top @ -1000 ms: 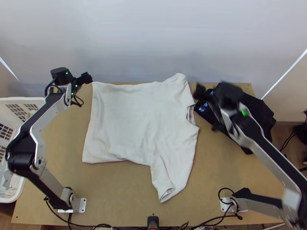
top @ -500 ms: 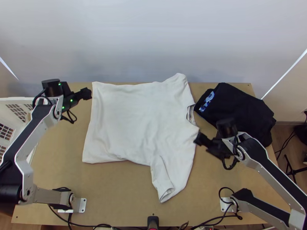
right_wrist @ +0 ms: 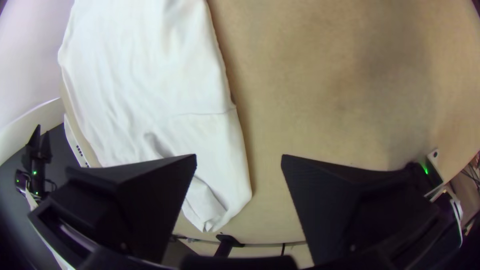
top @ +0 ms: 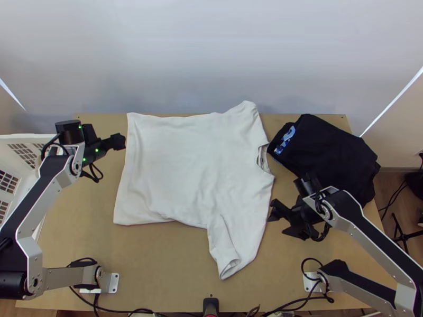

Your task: Fold the t-shirt

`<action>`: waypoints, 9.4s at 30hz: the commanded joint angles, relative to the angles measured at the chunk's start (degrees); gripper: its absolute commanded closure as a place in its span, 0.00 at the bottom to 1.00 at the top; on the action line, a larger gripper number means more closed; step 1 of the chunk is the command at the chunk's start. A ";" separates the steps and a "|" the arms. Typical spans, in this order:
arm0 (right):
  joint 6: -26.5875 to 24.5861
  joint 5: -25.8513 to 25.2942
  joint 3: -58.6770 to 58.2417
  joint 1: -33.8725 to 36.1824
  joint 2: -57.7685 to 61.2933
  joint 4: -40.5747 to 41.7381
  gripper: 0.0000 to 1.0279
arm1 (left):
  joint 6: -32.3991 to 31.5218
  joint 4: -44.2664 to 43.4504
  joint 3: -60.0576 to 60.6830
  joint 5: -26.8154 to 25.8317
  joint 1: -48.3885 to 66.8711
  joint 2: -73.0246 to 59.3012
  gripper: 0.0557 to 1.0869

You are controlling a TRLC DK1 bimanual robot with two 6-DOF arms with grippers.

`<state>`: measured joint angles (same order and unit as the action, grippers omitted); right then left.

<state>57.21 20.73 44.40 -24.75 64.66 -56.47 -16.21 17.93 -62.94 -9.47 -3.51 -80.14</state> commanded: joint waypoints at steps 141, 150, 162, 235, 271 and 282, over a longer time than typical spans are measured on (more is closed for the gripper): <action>-48.69 -23.54 40.41 1.20 13.38 62.27 0.97 | -3.66 -5.89 -26.45 -6.26 -11.78 0.69 0.97; -50.97 -23.54 50.08 0.41 9.96 65.61 0.97 | -3.57 -13.45 -28.73 -0.72 -14.86 8.07 0.97; -50.36 -22.84 50.17 -2.49 -13.86 54.18 0.97 | -2.43 -19.52 -20.38 0.86 -20.40 30.13 0.97; -39.90 -21.43 70.82 2.17 -15.27 41.79 0.97 | -1.11 -22.42 -39.19 17.03 -18.03 24.59 0.97; -32.16 -19.41 0.51 0.50 9.25 73.43 0.97 | -1.37 -42.37 17.32 3.06 -7.30 -5.20 0.97; -31.72 -19.41 11.85 4.10 22.00 74.75 0.97 | -1.46 -41.84 1.50 2.97 -7.21 -21.73 0.97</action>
<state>25.06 1.15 50.48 -22.90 78.63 17.76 -17.78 -23.53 -53.30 -6.46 -11.16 -91.85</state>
